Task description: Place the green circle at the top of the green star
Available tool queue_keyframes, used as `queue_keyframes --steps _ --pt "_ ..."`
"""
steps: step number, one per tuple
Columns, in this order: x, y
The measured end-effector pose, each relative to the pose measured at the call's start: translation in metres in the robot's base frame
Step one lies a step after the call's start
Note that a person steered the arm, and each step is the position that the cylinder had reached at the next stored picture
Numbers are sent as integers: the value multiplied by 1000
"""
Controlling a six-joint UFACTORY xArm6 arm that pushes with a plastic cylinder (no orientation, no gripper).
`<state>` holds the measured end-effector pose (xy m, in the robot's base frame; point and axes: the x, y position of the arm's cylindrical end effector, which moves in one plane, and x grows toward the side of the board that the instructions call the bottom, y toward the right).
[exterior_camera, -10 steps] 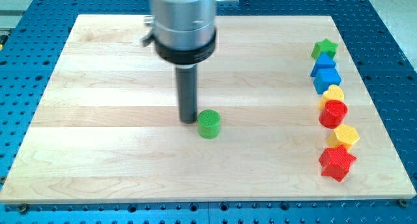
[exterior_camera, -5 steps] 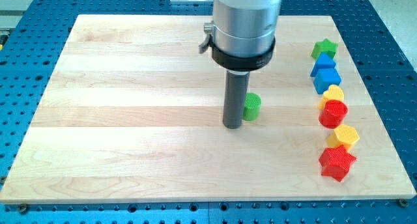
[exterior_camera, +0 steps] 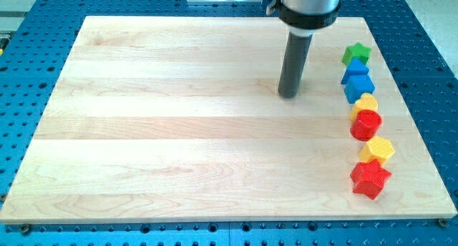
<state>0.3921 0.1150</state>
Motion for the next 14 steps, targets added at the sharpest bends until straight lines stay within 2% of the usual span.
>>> queue_keyframes --steps 1,3,4,5,6,7,8,9,10,12,14 --pt "-40 5" --pt "-72 -18" --pt "-89 17" --pt "-124 3" --pt "-135 17" --pt "-131 51" --pt "-114 24" --pt "-92 25" --pt "-94 43" --pt "-136 68" --pt "-134 104"
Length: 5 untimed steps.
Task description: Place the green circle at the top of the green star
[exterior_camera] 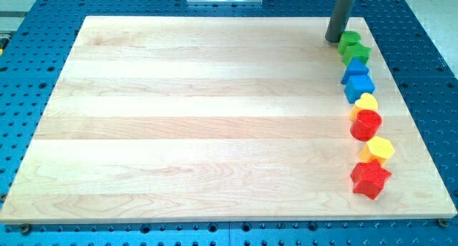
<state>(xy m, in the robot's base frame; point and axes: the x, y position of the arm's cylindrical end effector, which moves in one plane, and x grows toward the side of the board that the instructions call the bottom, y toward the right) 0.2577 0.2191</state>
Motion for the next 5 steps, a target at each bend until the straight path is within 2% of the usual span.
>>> queue_keyframes --steps 1,3,5 --pt "-3 0" --pt "-66 9" --pt "-66 10"
